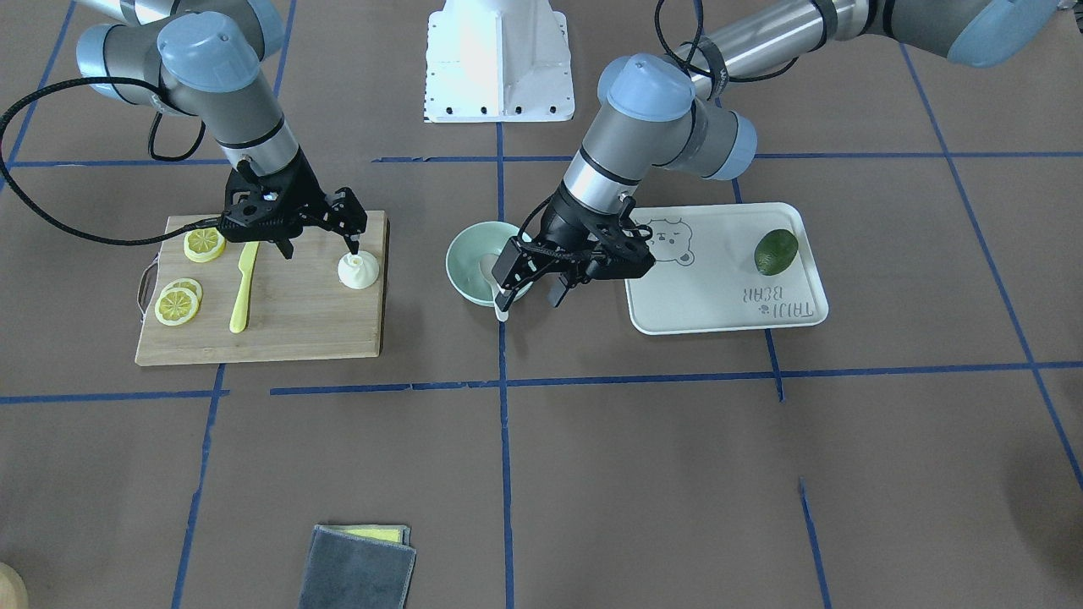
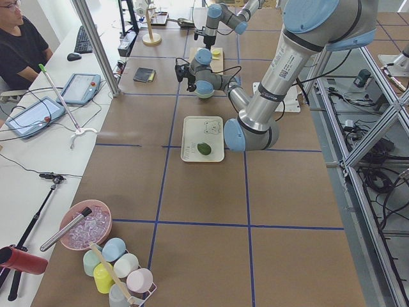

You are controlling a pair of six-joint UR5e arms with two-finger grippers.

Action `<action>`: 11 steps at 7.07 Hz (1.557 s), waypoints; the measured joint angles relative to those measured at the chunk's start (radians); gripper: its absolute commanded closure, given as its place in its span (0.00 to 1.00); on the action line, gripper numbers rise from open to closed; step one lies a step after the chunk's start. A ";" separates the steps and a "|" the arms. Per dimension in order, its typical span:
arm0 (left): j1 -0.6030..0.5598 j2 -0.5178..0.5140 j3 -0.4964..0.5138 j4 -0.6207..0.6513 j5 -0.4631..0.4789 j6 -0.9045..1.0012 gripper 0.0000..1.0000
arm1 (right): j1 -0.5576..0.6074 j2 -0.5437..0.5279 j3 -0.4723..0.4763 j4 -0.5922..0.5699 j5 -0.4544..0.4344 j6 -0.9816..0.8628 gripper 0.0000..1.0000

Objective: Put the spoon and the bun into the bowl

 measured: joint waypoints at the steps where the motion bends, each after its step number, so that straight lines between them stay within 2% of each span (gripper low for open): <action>1: -0.042 0.002 -0.014 0.006 -0.057 0.002 0.00 | -0.011 0.025 -0.031 0.000 -0.002 0.000 0.00; 3: -0.118 0.032 -0.082 0.047 -0.152 0.045 0.00 | -0.036 0.086 -0.104 0.000 -0.017 0.000 0.01; 4: -0.141 0.052 -0.116 0.073 -0.167 0.075 0.00 | -0.044 0.102 -0.127 0.000 -0.021 0.000 0.21; 5: -0.156 0.073 -0.143 0.086 -0.173 0.090 0.00 | -0.048 0.109 -0.141 -0.001 -0.023 0.000 0.72; 6: -0.167 0.087 -0.158 0.092 -0.177 0.097 0.00 | -0.050 0.111 -0.150 -0.001 -0.024 -0.001 1.00; 8: -0.198 0.107 -0.164 0.099 -0.192 0.124 0.00 | -0.050 0.110 -0.151 -0.007 -0.022 -0.009 1.00; 11: -0.308 0.149 -0.161 0.148 -0.275 0.297 0.00 | -0.033 0.110 -0.116 -0.013 -0.013 -0.015 1.00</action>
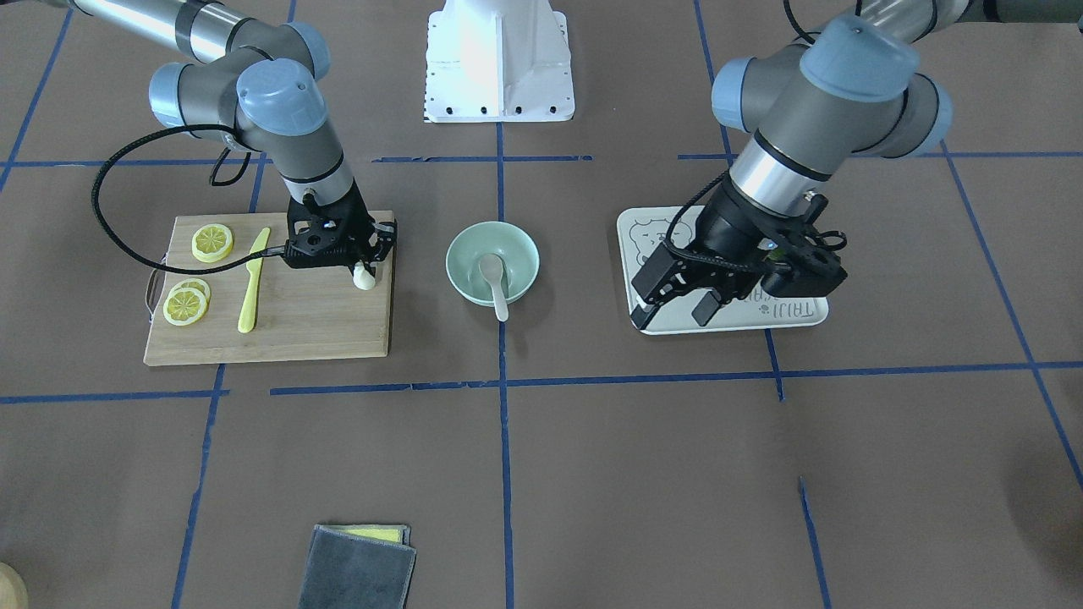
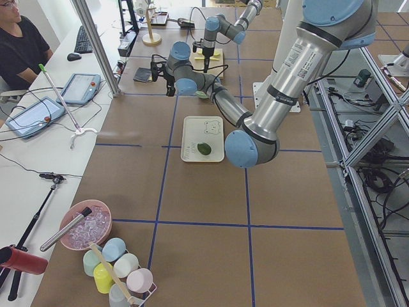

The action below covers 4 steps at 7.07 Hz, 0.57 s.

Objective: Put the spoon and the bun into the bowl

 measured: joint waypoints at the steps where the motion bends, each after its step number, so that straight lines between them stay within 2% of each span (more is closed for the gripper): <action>1: -0.050 0.034 -0.004 0.005 -0.036 0.070 0.00 | 0.008 0.007 0.020 -0.012 0.003 -0.002 1.00; 4: -0.221 0.177 -0.014 0.008 -0.138 0.361 0.00 | 0.010 0.132 0.016 -0.099 -0.001 0.005 1.00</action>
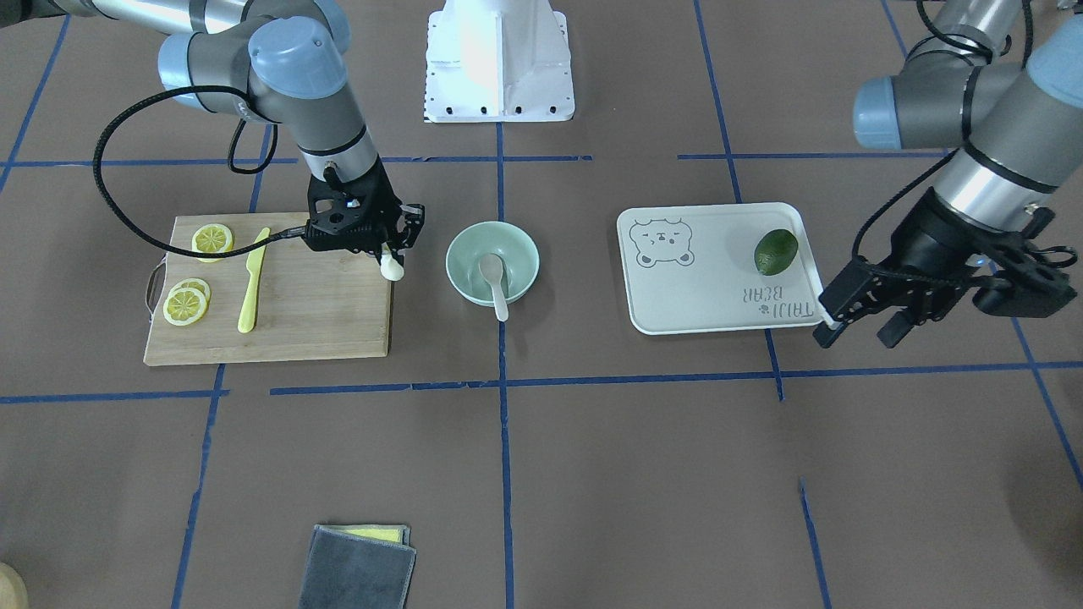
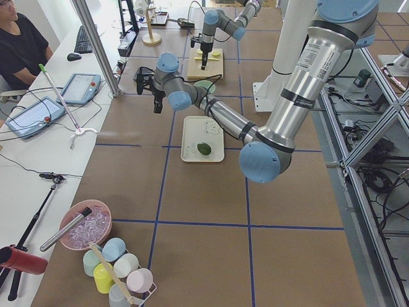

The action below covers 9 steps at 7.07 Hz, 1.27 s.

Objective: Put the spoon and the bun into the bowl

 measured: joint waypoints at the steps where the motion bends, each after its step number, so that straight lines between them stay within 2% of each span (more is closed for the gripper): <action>1: -0.048 0.041 -0.001 0.003 -0.023 0.086 0.00 | -0.011 0.053 -0.037 -0.009 -0.004 0.005 1.00; 3: -0.101 0.093 0.001 0.006 -0.040 0.198 0.00 | -0.039 0.140 -0.100 -0.013 -0.009 0.009 1.00; 4: -0.110 0.102 0.005 0.006 -0.041 0.217 0.00 | -0.050 0.164 -0.114 -0.014 -0.010 0.010 0.77; 5: -0.113 0.109 0.008 0.006 -0.042 0.225 0.00 | -0.058 0.185 -0.130 -0.013 -0.010 0.013 0.01; 9: -0.114 0.117 0.011 0.006 -0.040 0.228 0.00 | -0.073 0.230 -0.161 -0.010 -0.016 0.078 0.00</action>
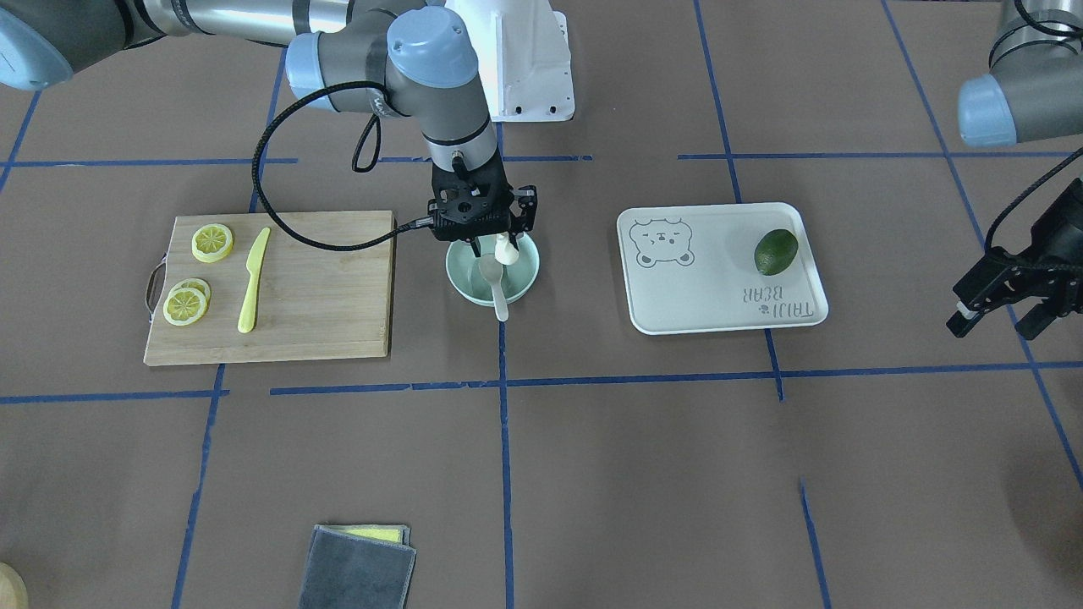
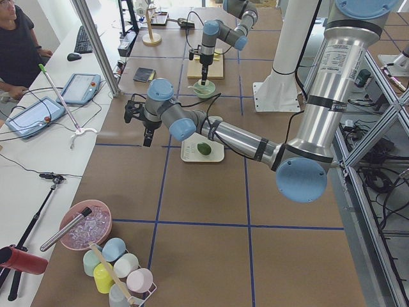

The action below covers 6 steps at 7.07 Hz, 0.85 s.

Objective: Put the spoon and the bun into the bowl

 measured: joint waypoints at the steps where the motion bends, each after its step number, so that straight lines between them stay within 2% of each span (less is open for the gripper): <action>1: 0.001 0.000 0.000 0.000 0.001 0.000 0.00 | 0.000 0.003 -0.002 0.001 -0.002 0.005 0.00; 6: 0.004 -0.007 0.005 0.000 0.002 -0.001 0.00 | 0.002 -0.001 -0.004 0.002 -0.014 0.005 0.00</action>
